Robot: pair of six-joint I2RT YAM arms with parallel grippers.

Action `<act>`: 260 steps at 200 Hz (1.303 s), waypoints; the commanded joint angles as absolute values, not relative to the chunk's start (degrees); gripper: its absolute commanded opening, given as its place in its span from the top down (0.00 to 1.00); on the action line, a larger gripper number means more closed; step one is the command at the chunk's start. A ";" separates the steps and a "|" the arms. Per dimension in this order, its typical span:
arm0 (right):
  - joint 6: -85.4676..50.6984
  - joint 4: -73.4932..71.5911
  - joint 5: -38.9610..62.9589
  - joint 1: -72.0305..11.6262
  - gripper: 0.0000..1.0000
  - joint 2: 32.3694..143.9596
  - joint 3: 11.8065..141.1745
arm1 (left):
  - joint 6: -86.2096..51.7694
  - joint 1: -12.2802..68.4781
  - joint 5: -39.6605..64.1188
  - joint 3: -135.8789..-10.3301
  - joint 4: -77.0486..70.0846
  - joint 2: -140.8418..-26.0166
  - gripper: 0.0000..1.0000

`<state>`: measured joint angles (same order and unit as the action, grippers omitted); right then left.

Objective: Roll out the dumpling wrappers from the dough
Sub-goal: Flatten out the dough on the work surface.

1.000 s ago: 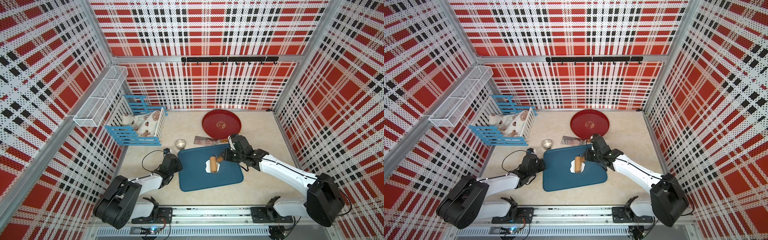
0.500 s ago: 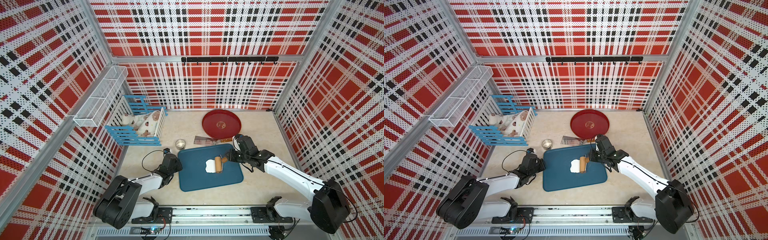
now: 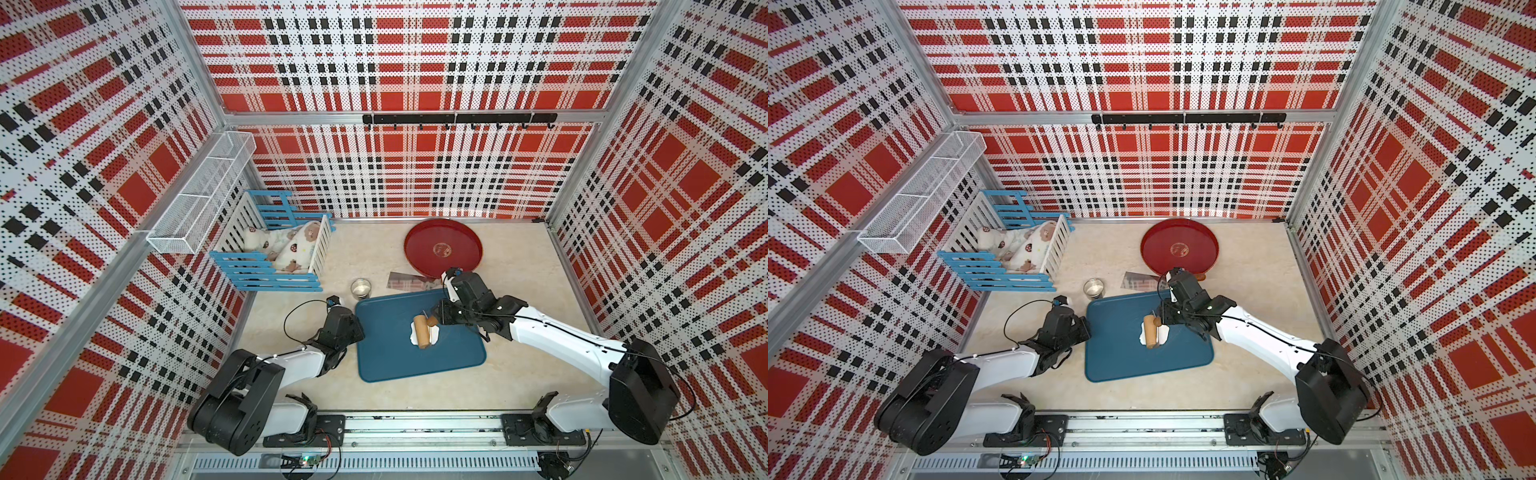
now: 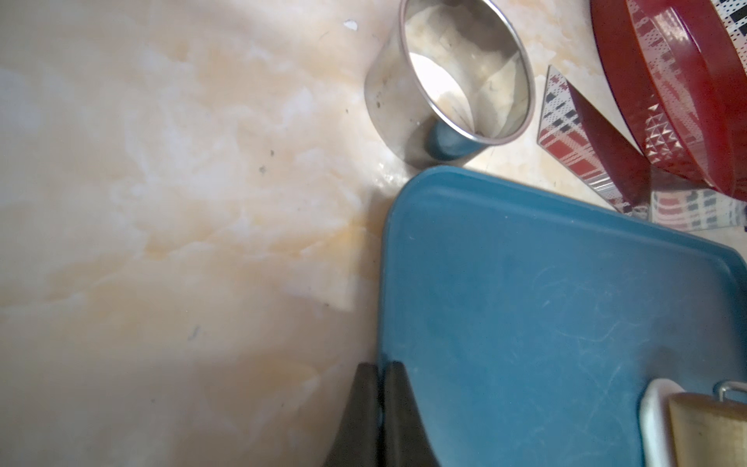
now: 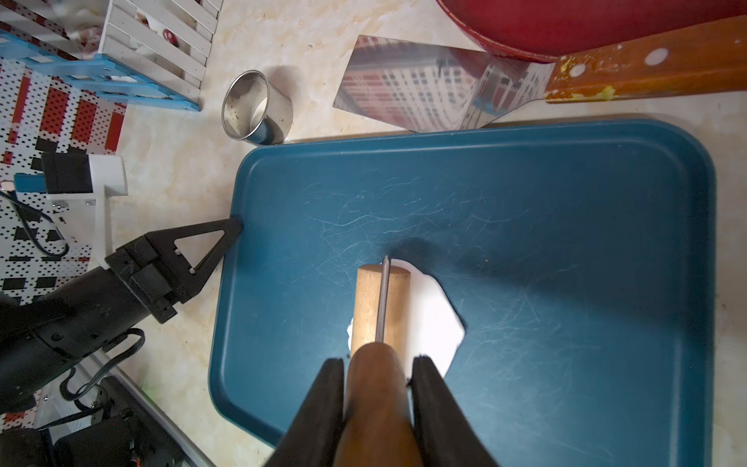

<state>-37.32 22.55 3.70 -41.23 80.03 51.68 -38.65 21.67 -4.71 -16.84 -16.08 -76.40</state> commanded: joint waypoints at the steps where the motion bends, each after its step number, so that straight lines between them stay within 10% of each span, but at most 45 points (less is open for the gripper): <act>1: -34.89 42.54 -1.80 -40.84 1.00 84.82 45.79 | -40.25 20.30 -7.12 -17.80 -19.31 -76.64 1.00; 260: -36.79 41.75 1.19 -32.20 1.00 79.41 42.45 | -40.25 20.30 -6.71 -17.14 -19.25 -75.60 1.00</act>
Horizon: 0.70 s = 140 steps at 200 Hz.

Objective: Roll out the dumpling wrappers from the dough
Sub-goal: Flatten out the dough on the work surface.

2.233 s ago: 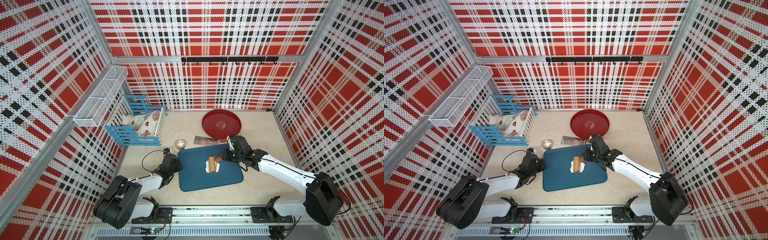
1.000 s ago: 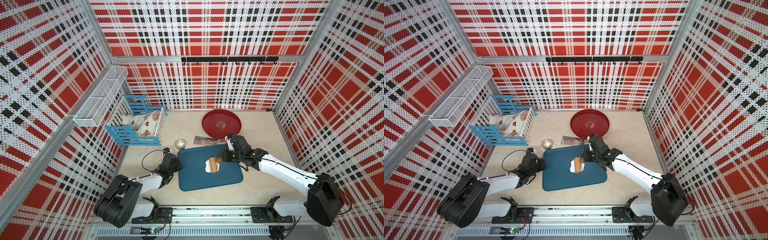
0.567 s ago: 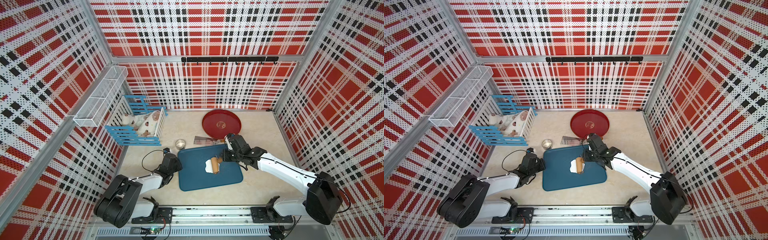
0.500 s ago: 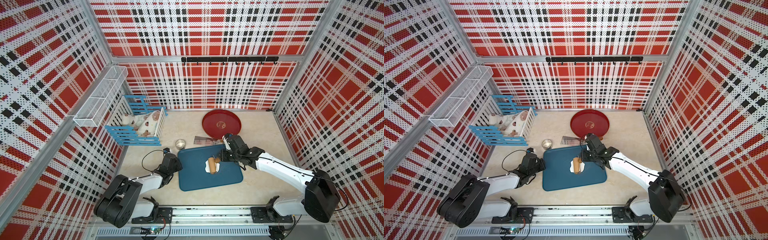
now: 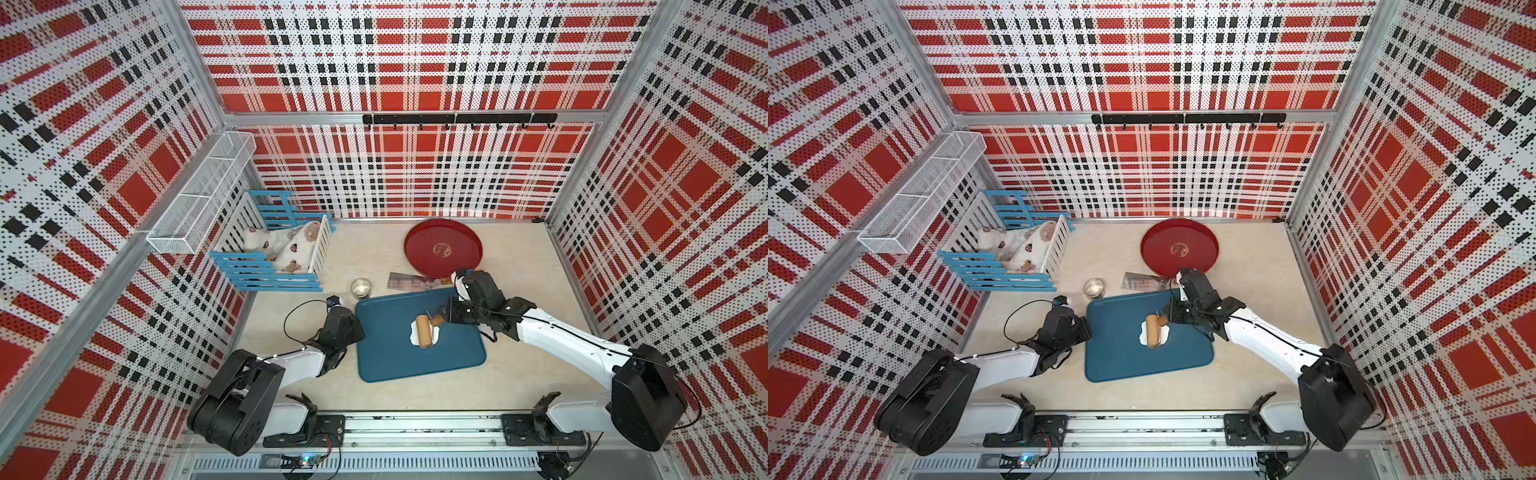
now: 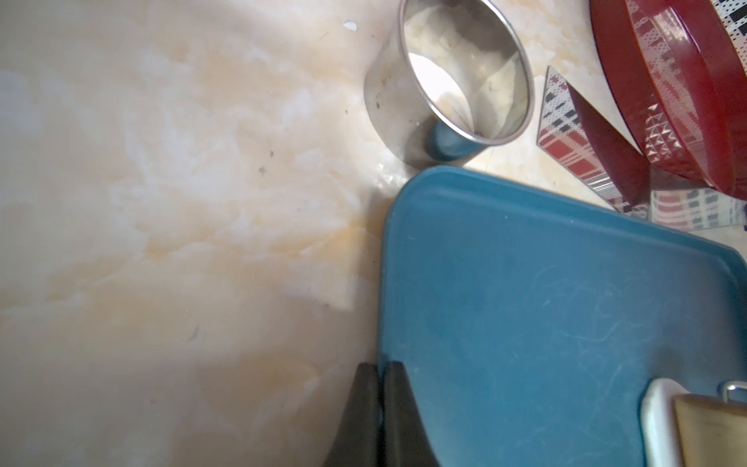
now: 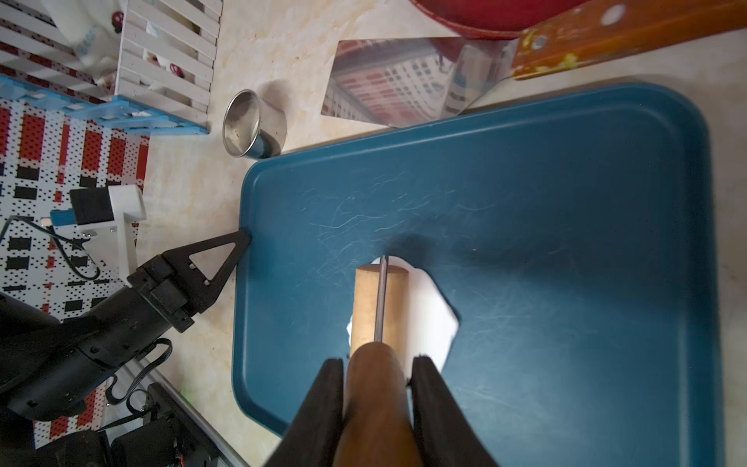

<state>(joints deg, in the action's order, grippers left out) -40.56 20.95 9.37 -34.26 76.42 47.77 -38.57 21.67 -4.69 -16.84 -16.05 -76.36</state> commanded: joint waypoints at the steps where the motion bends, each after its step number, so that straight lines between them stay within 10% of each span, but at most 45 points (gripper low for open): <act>1: -36.81 41.75 1.25 -32.19 1.00 79.47 42.41 | -40.25 20.30 -6.69 -17.14 -19.25 -75.64 1.00; 140: -39.07 38.96 3.20 -33.86 1.00 85.16 41.62 | -40.34 20.30 -7.21 -17.23 -18.69 -74.80 1.00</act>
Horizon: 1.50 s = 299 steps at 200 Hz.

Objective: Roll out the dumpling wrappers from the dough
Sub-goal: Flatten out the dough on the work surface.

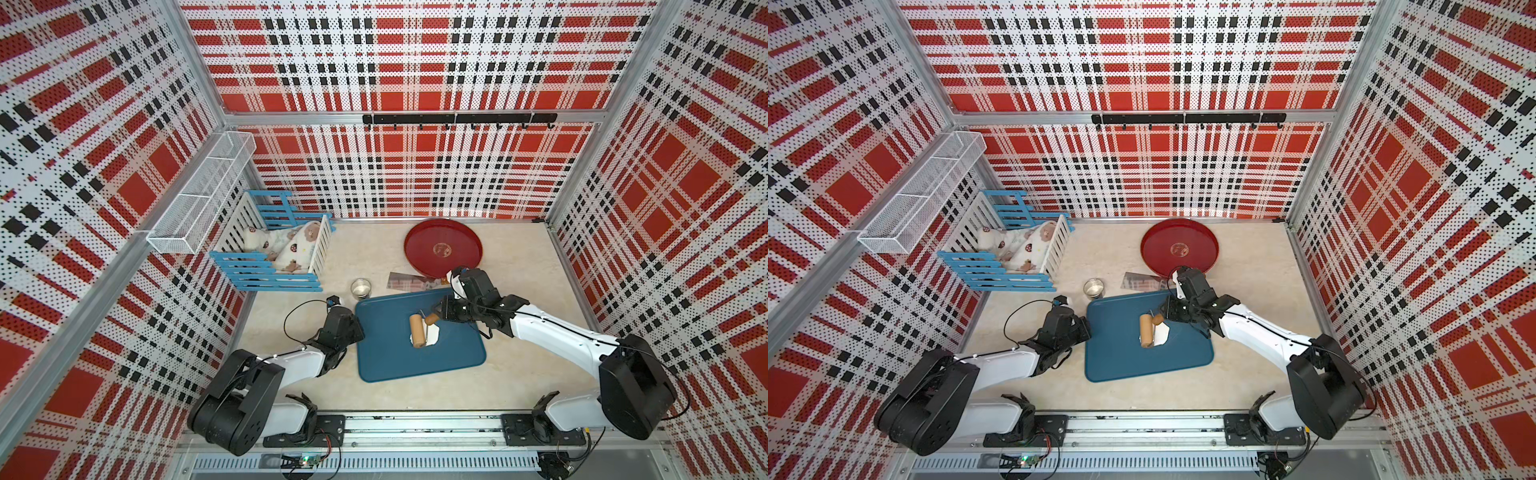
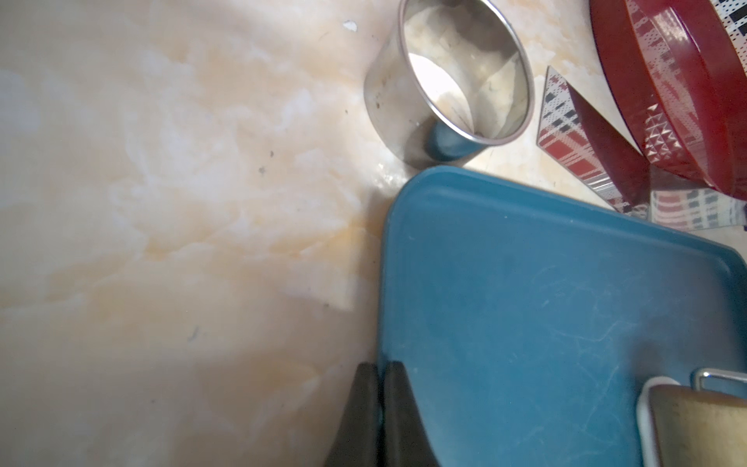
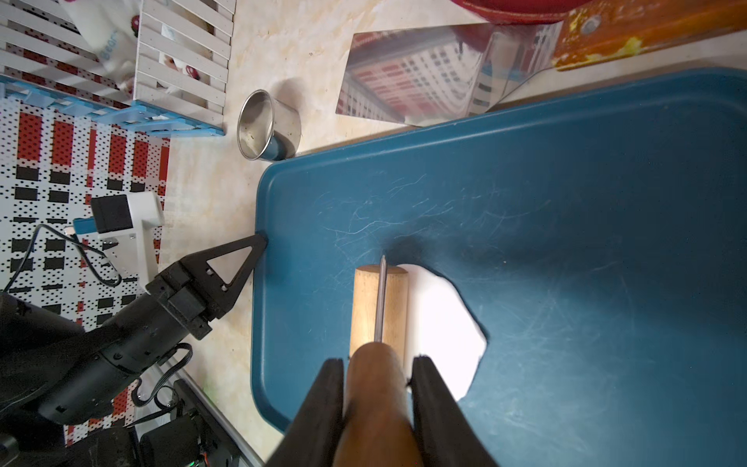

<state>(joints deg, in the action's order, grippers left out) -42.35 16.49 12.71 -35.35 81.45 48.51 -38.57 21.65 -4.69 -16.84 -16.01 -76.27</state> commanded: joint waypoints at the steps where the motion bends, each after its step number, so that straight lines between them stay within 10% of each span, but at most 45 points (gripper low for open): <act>1: -39.05 39.04 3.14 -33.76 1.00 85.07 41.55 | -40.39 20.30 -7.25 -17.23 -18.66 -74.80 1.00; 299: -40.64 36.98 3.81 -38.20 1.00 89.00 41.69 | -40.20 19.86 -7.72 -16.92 -18.27 -73.83 1.00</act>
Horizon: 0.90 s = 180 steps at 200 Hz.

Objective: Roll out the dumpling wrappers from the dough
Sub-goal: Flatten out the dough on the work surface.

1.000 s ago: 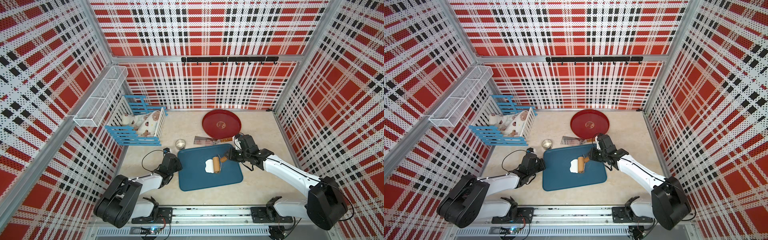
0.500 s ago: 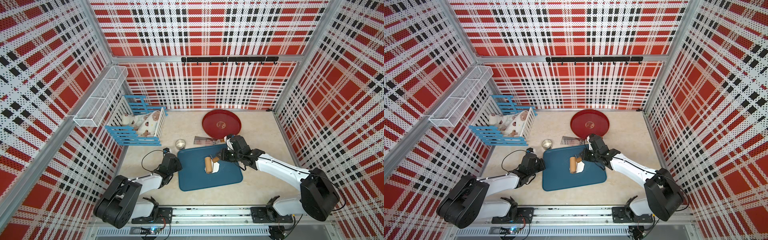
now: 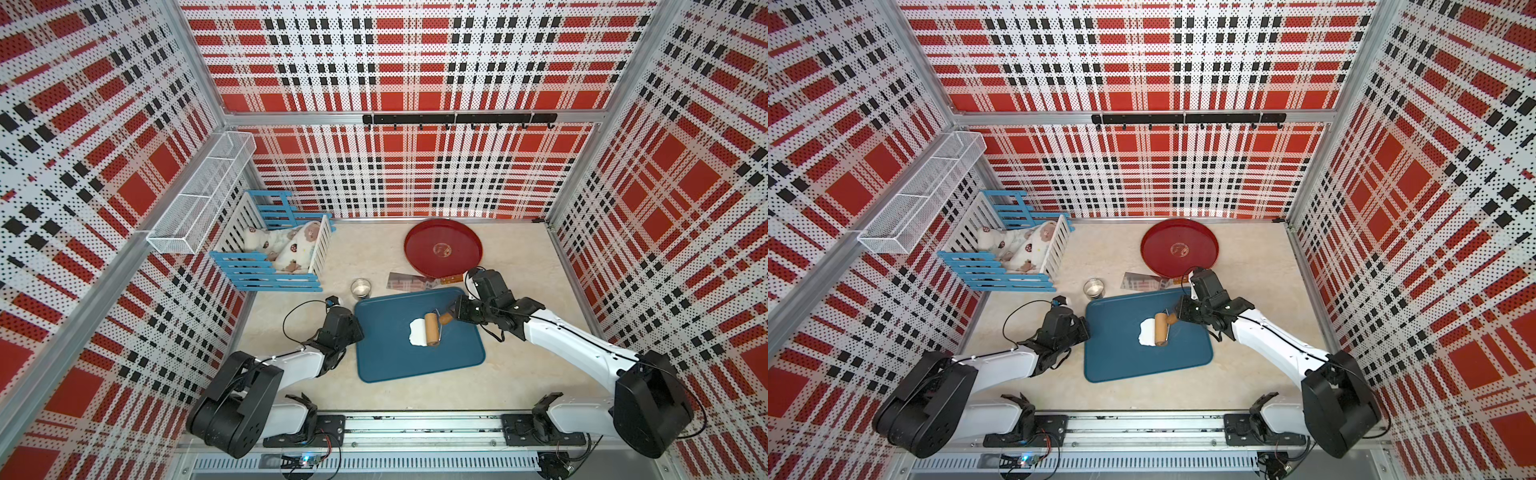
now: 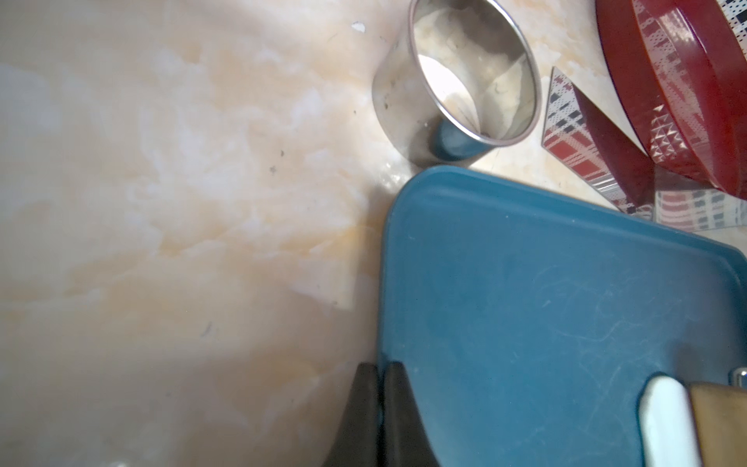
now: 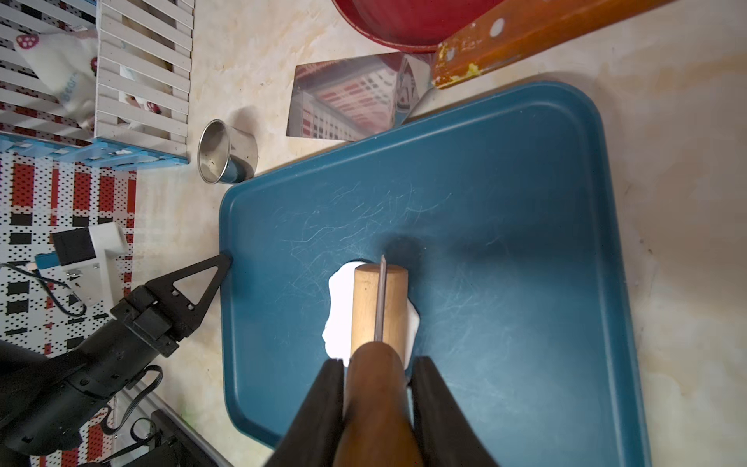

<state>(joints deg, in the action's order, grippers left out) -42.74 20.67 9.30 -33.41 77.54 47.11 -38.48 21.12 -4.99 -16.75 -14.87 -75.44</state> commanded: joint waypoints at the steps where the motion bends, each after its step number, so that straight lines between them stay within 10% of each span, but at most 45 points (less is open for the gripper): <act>1: -40.67 36.90 3.84 -38.31 1.00 89.24 41.76 | -40.18 19.86 -7.73 -16.90 -18.23 -73.78 1.00; 180: -39.49 38.50 3.99 -37.46 1.00 89.52 43.73 | -39.77 19.07 -7.21 -16.70 -18.19 -73.10 1.00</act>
<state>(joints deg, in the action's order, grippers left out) -41.95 21.98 9.39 -33.01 78.87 48.82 -38.15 20.38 -5.02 -16.60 -14.20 -74.83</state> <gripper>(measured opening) 0.306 0.055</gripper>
